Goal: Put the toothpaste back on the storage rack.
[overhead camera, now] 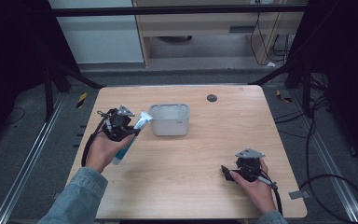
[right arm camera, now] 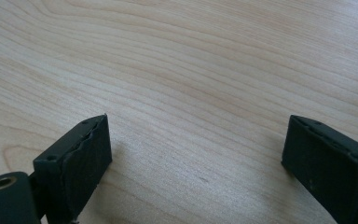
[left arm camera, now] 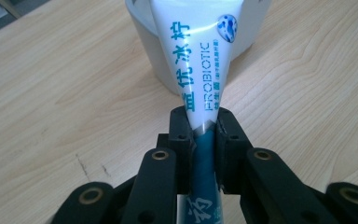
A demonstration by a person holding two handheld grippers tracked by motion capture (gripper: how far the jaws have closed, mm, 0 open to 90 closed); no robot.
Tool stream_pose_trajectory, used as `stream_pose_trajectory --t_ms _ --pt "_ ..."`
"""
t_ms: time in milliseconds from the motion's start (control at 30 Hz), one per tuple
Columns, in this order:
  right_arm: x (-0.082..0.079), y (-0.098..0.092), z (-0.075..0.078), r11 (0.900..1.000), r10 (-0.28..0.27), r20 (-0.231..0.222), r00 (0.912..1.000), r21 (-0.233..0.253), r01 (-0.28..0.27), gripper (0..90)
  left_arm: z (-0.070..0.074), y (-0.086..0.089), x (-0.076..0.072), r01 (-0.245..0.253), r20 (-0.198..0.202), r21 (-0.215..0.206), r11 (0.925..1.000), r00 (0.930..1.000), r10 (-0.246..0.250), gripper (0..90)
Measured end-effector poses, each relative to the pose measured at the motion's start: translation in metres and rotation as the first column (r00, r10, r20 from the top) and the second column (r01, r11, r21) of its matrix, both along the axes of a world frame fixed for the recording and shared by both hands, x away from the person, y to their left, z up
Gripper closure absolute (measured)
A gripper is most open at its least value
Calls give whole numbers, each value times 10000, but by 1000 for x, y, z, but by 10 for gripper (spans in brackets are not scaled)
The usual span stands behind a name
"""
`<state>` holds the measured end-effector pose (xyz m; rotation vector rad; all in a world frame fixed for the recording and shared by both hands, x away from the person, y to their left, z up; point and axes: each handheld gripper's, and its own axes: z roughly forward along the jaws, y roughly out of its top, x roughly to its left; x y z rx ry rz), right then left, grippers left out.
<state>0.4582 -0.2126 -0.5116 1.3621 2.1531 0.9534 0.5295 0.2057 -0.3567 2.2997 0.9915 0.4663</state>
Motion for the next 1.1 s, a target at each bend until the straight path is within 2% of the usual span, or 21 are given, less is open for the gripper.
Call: stream_pose_trajectory --t_ms 100,133,200,400,700,1100 --pt "0 0 0 10000 -36 1 10000 12 36 87 4 -3 2 6 36 -28 10000 10000 -6 789" --pt "0 1 0 9997 -230 90 9997 -84 231 86 9 -6 4 2 132 -97 10000 9999 -1 789" --pt "1 1 -1 9995 -283 151 9995 -167 285 85 15 -9 5 20 204 -181 9998 9998 -16 789" --pt "0 1 -1 9996 -268 105 9996 -114 269 84 27 -15 8 46 409 -268 9996 9992 -35 789" --pt "0 2 -1 9995 -277 96 9996 -121 279 84 57 -33 17 70 917 -270 9996 9958 -45 788" --pt "0 1 -1 9996 -245 96 9997 -112 246 83 67 -55 37 103 1123 -657 9978 9937 -28 789"
